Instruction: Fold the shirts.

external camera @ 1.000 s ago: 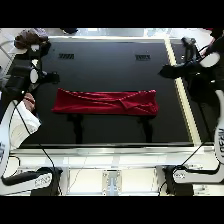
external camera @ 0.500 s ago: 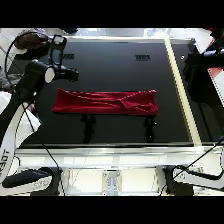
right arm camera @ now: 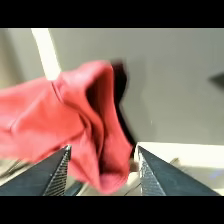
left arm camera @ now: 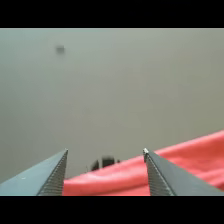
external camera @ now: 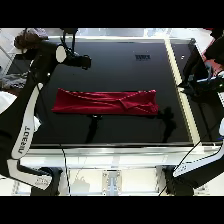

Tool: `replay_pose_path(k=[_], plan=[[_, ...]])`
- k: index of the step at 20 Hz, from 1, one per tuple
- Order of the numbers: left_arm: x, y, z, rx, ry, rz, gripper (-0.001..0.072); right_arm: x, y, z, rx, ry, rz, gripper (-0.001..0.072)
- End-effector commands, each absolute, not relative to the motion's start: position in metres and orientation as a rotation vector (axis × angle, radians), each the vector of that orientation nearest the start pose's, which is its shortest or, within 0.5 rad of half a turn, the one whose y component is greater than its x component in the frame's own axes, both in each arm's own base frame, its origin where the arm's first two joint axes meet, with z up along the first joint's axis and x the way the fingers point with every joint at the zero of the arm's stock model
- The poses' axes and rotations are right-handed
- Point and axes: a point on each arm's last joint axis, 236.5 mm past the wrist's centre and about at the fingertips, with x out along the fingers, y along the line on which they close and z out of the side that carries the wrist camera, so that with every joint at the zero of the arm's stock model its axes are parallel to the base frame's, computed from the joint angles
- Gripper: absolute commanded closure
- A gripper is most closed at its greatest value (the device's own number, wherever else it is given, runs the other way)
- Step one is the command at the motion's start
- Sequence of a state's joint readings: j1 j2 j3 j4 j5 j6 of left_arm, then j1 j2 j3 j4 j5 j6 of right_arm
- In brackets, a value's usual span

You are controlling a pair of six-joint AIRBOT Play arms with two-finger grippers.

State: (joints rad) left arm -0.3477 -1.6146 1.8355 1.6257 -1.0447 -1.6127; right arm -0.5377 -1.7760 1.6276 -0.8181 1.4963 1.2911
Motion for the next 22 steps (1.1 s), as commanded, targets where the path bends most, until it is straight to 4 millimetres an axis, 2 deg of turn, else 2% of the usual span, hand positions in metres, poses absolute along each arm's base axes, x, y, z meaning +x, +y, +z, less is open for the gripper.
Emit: replay_pose_path(k=[1,2,3,7,10,16,17,18,20,21,22], plan=[[0.516,-0.2,0.099,0.087,0.947,-0.335,0.0014,0.435,-0.058,-0.033,0.917,1.378,0.475,0.0209],[0.513,-0.202,0.093,0.076,0.973,-0.342,-0.0006,0.436,-0.051,-0.043,0.905,1.39,0.5,0.0152],[0.512,-0.202,0.09,0.077,0.983,-0.341,-0.0006,0.438,-0.043,-0.052,0.895,1.404,0.518,0.0134],[0.512,-0.202,0.09,0.076,0.982,-0.341,-0.0006,0.44,-0.01,-0.08,0.86,1.464,0.58,0.0134],[0.512,-0.202,0.09,0.076,0.982,-0.341,-0.0006,0.443,0.011,-0.093,0.822,1.482,0.614,0.0135],[0.51,-0.202,0.088,0.078,0.993,-0.341,-0.0006,0.451,0.035,-0.109,0.734,1.496,0.601,0.0141],[0.51,-0.201,0.088,0.079,0.997,-0.34,-0.0006,0.45,0.042,-0.109,0.721,1.505,0.613,0.0179],[0.508,-0.201,0.087,0.081,1.004,-0.34,-0.0006,0.447,0.05,-0.107,0.718,1.515,0.635,0.0268],[0.504,-0.199,0.084,0.085,1.024,-0.339,-0.0006,0.444,0.067,-0.097,0.733,1.522,0.697,0.0533],[0.503,-0.199,0.082,0.088,1.037,-0.337,-0.0005,0.441,0.079,-0.083,0.757,1.502,0.78,0.0673],[0.501,-0.198,0.08,0.09,1.046,-0.337,-0.0003,0.439,0.089,-0.065,0.793,1.469,0.868,0.0701]])
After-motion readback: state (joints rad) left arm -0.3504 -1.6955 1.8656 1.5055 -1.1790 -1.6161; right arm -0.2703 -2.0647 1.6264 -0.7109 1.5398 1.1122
